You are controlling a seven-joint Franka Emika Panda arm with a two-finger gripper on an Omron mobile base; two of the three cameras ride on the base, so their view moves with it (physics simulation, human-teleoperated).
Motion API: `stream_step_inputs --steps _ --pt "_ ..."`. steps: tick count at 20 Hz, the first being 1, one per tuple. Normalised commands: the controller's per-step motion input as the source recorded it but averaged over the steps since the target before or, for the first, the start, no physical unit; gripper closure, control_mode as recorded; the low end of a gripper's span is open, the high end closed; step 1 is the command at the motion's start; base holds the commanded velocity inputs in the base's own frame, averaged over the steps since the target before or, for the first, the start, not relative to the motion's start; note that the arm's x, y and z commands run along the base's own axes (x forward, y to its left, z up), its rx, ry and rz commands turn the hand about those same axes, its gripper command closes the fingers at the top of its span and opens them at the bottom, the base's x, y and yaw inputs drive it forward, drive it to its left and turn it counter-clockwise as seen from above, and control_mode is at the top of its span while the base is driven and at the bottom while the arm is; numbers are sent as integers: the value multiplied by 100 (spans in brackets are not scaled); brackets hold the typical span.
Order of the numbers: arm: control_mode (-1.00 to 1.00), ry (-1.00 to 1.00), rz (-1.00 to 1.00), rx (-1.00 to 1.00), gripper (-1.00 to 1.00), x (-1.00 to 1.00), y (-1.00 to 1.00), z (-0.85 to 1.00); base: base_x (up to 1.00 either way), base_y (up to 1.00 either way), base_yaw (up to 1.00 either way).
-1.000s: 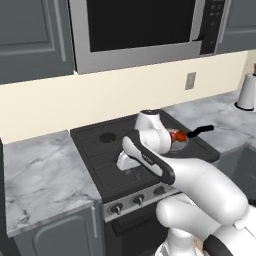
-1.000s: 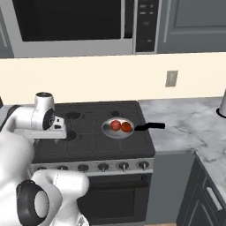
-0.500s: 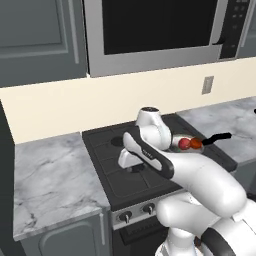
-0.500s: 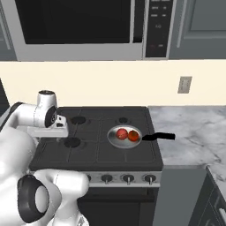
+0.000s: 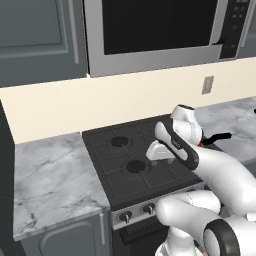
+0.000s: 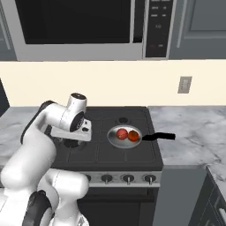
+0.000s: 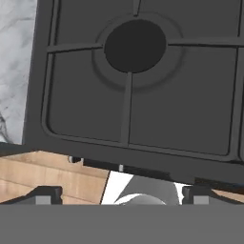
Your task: Place the pan on the front right burner on the stove. Then place the tomato and the onion in the pan and turn on the front right burner.
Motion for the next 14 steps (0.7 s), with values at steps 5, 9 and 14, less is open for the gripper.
stream_step_inputs --steps 5,9,14 --pt "-100 0 0 26 -100 7 -100 0 0 0 0" --pt "-100 -10 0 19 -100 -2 -100 0 0 0 0" --pt "-100 -11 0 14 -100 0 -100 0 0 0 0"
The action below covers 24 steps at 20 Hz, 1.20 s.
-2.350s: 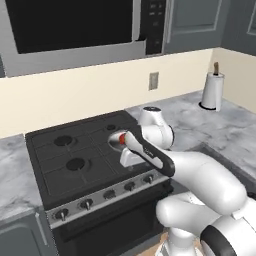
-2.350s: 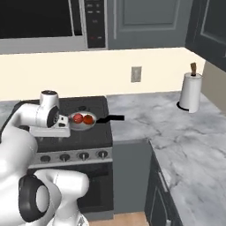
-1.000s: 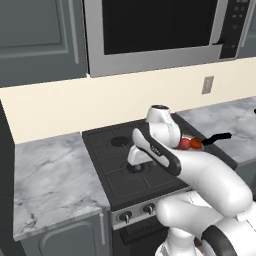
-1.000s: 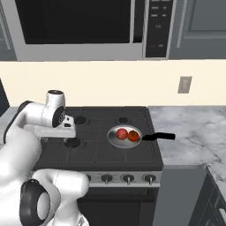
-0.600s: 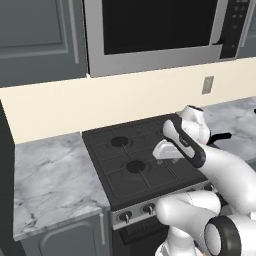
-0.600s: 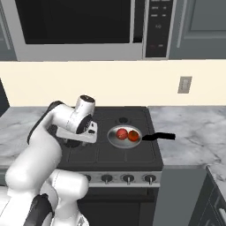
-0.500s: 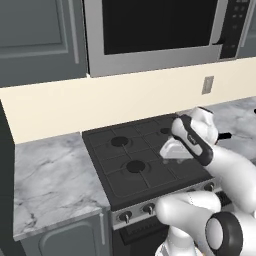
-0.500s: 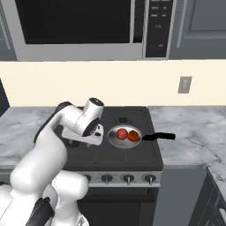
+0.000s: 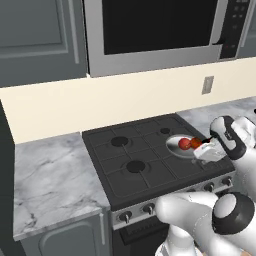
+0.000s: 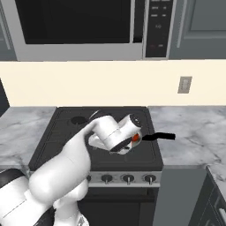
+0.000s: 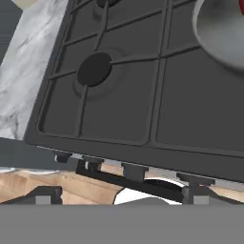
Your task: Place the pan on the front right burner on the stove. Then place the tomato and the onion in the pan and turn on the front right burner.
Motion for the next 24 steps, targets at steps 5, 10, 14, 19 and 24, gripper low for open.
stream_step_inputs --steps 5,10,14,19,24 --pt "-100 -12 0 9 -100 -5 -93 -2 0 0 0" --pt "-100 -15 0 4 -100 -8 -82 -7 0 0 0" --pt "-100 -21 -5 0 -100 -16 -59 -12 0 0 0" --pt "-100 -29 -6 0 -100 -20 -46 -10 0 0 0" --pt "-100 -25 -8 0 -100 -21 -18 -16 0 0 0"
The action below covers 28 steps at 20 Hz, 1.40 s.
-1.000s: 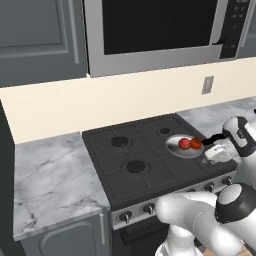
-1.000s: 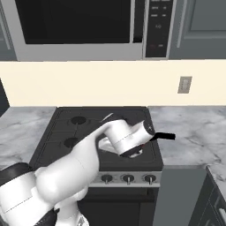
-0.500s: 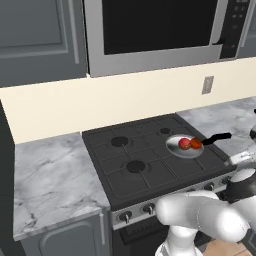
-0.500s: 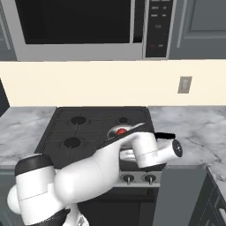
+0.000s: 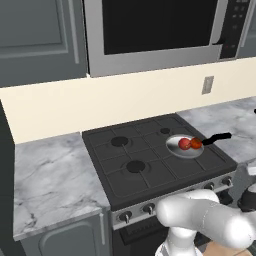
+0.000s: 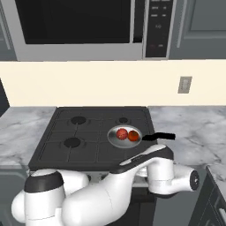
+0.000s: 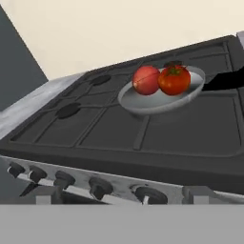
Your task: Place the pan on the front right burner on the stove. Then place the tomato and the onion in the pan and turn on the front right burner.
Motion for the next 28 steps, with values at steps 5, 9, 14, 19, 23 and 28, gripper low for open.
stream_step_inputs --steps 5,9,14,19,23,28 --pt "-100 -21 -12 0 -100 -4 -1 -21 0 0 0" --pt "-100 -16 -16 0 -100 0 0 -24 0 0 0" --pt "-100 -11 -19 0 -100 0 0 -33 0 0 0" --pt "-100 -8 -16 0 -100 0 0 -34 0 0 0" --pt "-100 -10 -2 0 -100 0 0 -32 0 0 0" --pt "-100 -14 0 0 -100 0 -5 -28 0 0 0"
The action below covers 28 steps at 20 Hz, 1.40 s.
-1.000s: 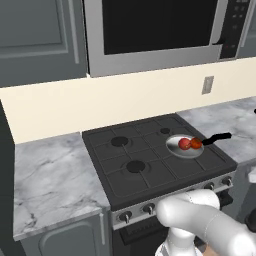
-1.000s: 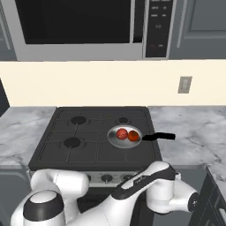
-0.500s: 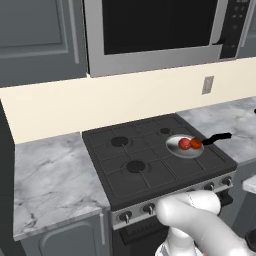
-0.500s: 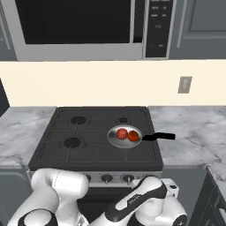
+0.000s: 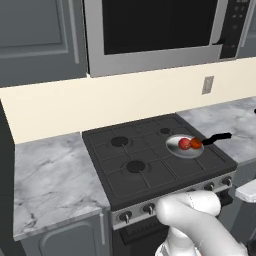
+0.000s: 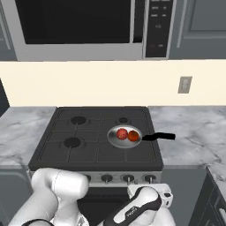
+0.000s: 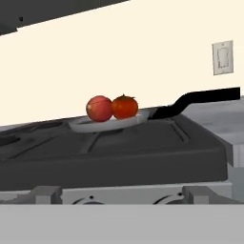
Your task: Place the pan on the front right burner on the stove. Then place the tomato and the onion in the pan and turn on the front right burner.
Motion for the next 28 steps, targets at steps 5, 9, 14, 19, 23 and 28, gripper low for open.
stream_step_inputs --steps 5,9,14,19,23,28 --pt "-100 -13 0 0 -100 0 -14 -24 0 0 0" --pt "-100 -12 0 0 -100 7 -15 -20 0 0 0" --pt "-100 -11 0 0 -100 13 -1 -12 0 0 0" --pt "-100 -5 0 0 -100 25 0 -15 0 0 0" --pt "-100 -3 0 0 -100 23 -2 -13 0 0 0" --pt "-100 -2 0 0 -100 20 -5 -17 0 0 0"
